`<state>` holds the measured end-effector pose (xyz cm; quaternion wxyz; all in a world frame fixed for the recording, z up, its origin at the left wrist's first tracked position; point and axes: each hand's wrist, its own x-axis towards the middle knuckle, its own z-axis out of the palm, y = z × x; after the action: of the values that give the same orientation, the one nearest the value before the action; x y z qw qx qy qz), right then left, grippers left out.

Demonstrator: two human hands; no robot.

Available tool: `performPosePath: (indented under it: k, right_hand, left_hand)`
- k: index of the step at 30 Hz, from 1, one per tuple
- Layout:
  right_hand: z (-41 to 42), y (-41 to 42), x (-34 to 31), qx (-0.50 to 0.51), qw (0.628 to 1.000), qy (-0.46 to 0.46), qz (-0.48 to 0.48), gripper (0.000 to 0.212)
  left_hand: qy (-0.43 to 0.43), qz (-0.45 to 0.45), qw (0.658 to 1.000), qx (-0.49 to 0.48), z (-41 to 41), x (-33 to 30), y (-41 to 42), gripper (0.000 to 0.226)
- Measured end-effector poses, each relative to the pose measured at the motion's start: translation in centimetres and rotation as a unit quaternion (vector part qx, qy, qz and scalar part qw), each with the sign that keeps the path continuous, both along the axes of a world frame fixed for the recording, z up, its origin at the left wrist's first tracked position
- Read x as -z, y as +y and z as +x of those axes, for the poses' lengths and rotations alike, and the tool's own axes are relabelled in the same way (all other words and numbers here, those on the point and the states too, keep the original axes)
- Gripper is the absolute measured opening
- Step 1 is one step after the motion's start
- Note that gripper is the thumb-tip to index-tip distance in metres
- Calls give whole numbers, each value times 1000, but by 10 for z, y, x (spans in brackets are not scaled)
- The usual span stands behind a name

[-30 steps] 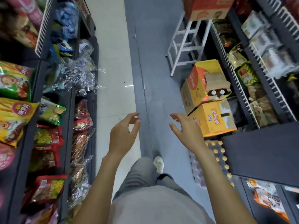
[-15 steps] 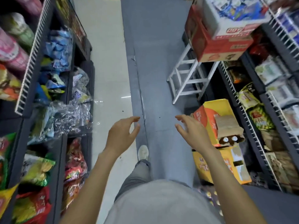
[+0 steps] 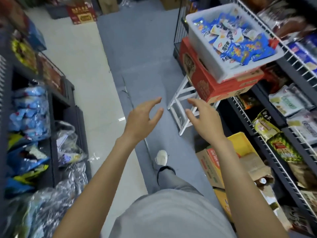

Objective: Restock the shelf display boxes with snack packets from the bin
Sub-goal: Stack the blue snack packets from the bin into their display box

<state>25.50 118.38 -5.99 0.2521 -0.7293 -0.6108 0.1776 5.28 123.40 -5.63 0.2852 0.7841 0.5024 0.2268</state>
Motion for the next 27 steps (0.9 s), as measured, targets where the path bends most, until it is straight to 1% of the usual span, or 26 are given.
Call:
performPosePath:
  k: [4, 9, 12, 14, 17, 20, 23, 27]
  right_hand:
    - [21, 70, -2, 28, 999, 15, 3, 37]
    - [54, 135, -13, 97, 995, 2, -2, 36]
    - [76, 169, -16, 152, 988, -9, -11, 36]
    - [92, 192, -15, 199, 980, -3, -5, 35]
    - [113, 227, -12, 271, 962, 0, 18, 35]
    - [131, 260, -14, 346, 938, -3, 18, 36]
    - [147, 286, -16, 398, 917, -22, 1, 36]
    - [176, 301, -13, 428, 901, -53, -48, 40]
  left_hand:
    - [16, -8, 1000, 22, 33, 1, 83, 43]
    - [19, -28, 995, 89, 65, -3, 175, 42]
    - [26, -2, 990, 138, 94, -1, 233, 44]
    - [1, 46, 984, 172, 119, -1, 275, 43]
    - [-29, 137, 955, 263, 162, -3, 341, 42]
    - [-29, 176, 912, 369, 210, -10, 403, 36]
    - [-12, 222, 872, 437, 263, -17, 450, 38]
    - [19, 212, 833, 510, 332, -23, 480, 38]
